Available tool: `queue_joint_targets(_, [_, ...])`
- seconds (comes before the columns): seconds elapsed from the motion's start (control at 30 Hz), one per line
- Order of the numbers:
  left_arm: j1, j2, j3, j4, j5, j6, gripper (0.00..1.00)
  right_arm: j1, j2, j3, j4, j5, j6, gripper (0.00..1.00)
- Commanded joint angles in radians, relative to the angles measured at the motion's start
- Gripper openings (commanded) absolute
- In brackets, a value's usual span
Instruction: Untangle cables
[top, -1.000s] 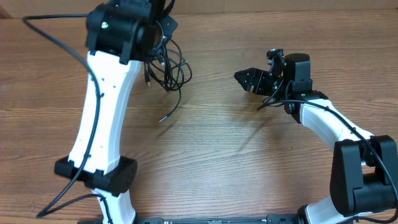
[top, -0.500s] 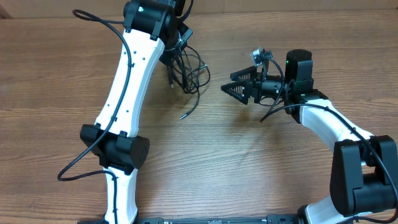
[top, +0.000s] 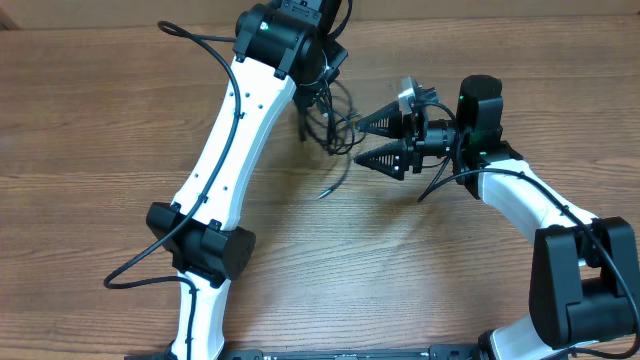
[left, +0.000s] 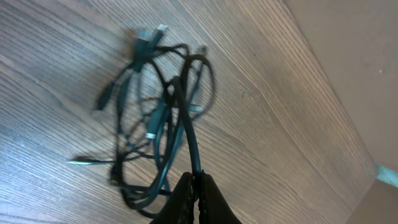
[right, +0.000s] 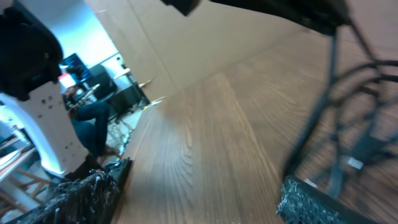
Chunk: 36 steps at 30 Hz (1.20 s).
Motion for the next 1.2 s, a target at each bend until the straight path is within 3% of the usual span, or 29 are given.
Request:
queue_joint_targets(0.0, [-0.008,0.005,0.006,0.003,0.001,-0.016,0.04,0.012,0.000,0.008,0.019,-0.034,-0.009,0.89])
queue_joint_targets(0.13, [-0.010,0.005,0.006,-0.006,0.029,-0.011,0.04,0.012,0.000,0.008,0.064,-0.034,-0.008,0.90])
queue_joint_targets(0.5, [-0.018,0.005,0.006,-0.055,0.274,0.167,0.04,0.012,0.000,0.008,0.131,0.021,-0.011,0.95])
queue_joint_targets(1.17, [-0.101,0.005,0.006,-0.003,0.262,0.182,0.04,0.012,0.000,0.008,0.163,-0.005,-0.011,0.95])
